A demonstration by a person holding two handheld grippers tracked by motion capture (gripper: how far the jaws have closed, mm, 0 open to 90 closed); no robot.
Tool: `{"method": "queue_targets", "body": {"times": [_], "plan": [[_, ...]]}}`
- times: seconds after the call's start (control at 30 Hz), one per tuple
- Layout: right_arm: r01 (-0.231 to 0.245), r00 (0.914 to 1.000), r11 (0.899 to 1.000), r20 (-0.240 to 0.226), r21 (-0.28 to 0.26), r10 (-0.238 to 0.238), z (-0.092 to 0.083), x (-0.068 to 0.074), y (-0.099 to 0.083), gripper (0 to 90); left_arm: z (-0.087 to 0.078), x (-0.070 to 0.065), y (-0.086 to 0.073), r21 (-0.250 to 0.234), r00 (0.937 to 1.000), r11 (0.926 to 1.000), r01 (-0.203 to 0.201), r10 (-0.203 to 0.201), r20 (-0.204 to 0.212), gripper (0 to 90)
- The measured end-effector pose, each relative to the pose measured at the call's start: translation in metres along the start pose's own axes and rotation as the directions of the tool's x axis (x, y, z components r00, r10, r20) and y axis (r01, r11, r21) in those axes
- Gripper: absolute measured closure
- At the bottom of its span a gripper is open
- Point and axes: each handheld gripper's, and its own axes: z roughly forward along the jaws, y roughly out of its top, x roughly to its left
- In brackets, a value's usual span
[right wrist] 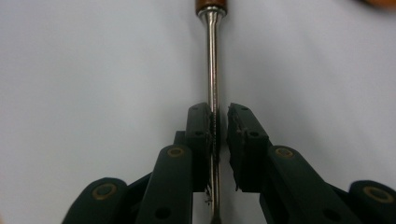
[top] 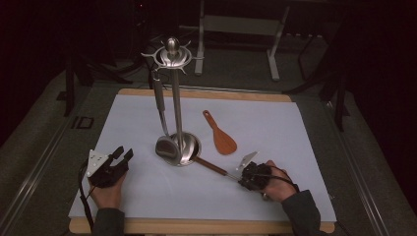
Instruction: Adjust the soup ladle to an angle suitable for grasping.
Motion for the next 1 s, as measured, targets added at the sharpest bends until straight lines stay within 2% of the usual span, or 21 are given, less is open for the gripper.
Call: {"method": "queue_targets", "body": {"times": [0.13,0.3,0.4,0.5,0.6,0.8,1.0], "plan": [[-0.084,0.9957,0.996,0.041,0.015,0.083,-0.010,-0.016,-0.025,78.8,0.000,-0.001,0.000,-0.002,1.0000,1.0000,-0.001,0.001,-0.002,59.3],[-0.131,0.9902,0.991,0.050,0.011,0.131,-0.018,-0.027,-0.046,77.5,0.002,-0.001,0.000,0.005,1.0000,1.0000,-0.003,0.003,0.002,59.5],[-0.147,0.9881,0.989,0.043,-0.024,0.148,-0.021,-0.029,-0.048,73.7,0.004,-0.001,-0.001,0.016,1.0000,0.9999,-0.006,0.006,-0.002,59.5],[-0.152,0.9875,0.987,0.032,-0.059,0.154,-0.025,-0.030,-0.044,71.3,0.006,-0.001,-0.002,0.031,0.9999,0.9994,-0.014,0.015,-0.007,59.7],[-0.135,0.9901,0.987,0.026,-0.081,0.138,-0.027,-0.032,-0.033,70.2,0.007,0.000,-0.003,0.047,0.9997,0.9987,-0.020,0.021,-0.009,60.4],[-0.117,0.9928,0.991,0.015,-0.071,0.119,-0.022,-0.036,-0.008,69.5,0.008,0.002,-0.004,0.063,0.9998,0.9979,-0.017,0.017,-0.010,61.6],[-0.111,0.9937,0.993,0.014,-0.039,0.112,-0.016,-0.037,0.013,69.6,0.010,0.004,-0.005,0.086,0.9998,0.9961,-0.021,0.022,-0.004,62.5]]}}
